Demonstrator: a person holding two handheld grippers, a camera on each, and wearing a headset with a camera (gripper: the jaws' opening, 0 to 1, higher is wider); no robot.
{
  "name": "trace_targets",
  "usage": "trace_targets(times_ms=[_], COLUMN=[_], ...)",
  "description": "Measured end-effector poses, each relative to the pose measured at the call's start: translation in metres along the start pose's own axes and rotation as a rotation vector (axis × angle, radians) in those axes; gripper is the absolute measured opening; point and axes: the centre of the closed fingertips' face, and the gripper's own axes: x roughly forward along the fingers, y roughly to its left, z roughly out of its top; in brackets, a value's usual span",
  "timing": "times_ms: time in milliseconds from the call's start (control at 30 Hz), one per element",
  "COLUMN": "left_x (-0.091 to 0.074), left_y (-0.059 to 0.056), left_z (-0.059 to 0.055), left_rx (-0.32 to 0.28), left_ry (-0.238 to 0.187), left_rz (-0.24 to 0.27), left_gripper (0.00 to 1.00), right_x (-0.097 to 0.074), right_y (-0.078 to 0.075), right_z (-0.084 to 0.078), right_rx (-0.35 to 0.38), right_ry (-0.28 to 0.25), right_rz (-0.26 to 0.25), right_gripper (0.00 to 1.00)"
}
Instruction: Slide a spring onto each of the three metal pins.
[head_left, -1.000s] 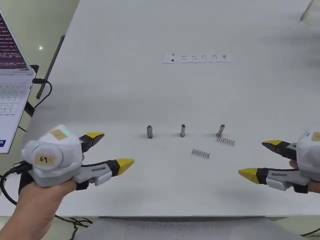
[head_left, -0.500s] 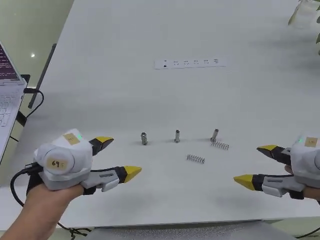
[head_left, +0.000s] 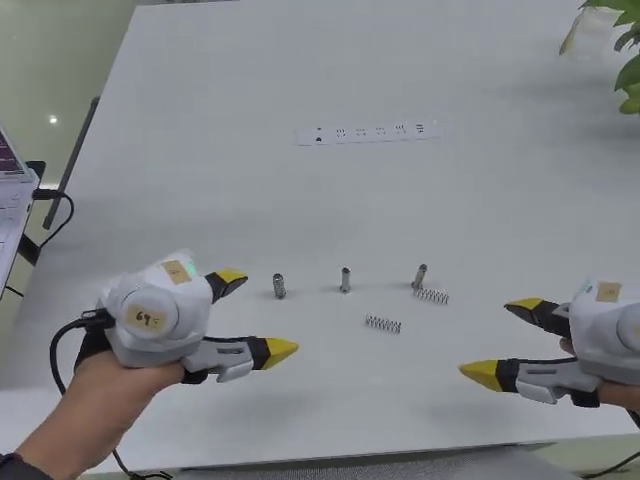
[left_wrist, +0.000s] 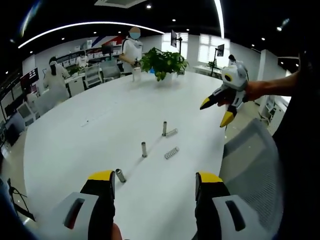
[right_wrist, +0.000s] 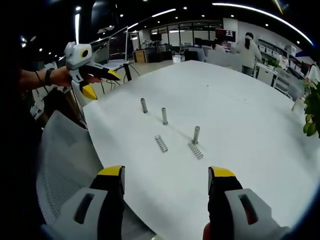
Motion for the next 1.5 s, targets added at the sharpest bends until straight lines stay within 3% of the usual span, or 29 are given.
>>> trace_targets(times_ms=[500, 867, 1033, 1500], left_x=[0.045, 0.083, 0.102, 0.142], left_y=[-0.017, -0.035, -0.044, -0.05], left_z=[0.014, 0.023, 0.017, -0.002], left_rx=[0.142, 0.19, 0.222, 0.188], left_ry=[0.052, 0.07, 0.099, 0.143], left_rz=[-0.127, -0.21, -0.244, -0.273], left_gripper=[0.6, 0.56, 0.55, 0.48], right_x=[-0.002, -0.004, -0.005, -0.009], right_y=[-0.002, 0.002, 0.002, 0.004], right_z=[-0.006, -0.009, -0.012, -0.016], right_rx=[0.006, 0.015, 0.021, 0.035], right_ry=[0.003, 0.005, 0.006, 0.009], right_rz=[-0.007, -0.003, -0.005, -0.012], right_gripper=[0.66, 0.66, 0.66, 0.65])
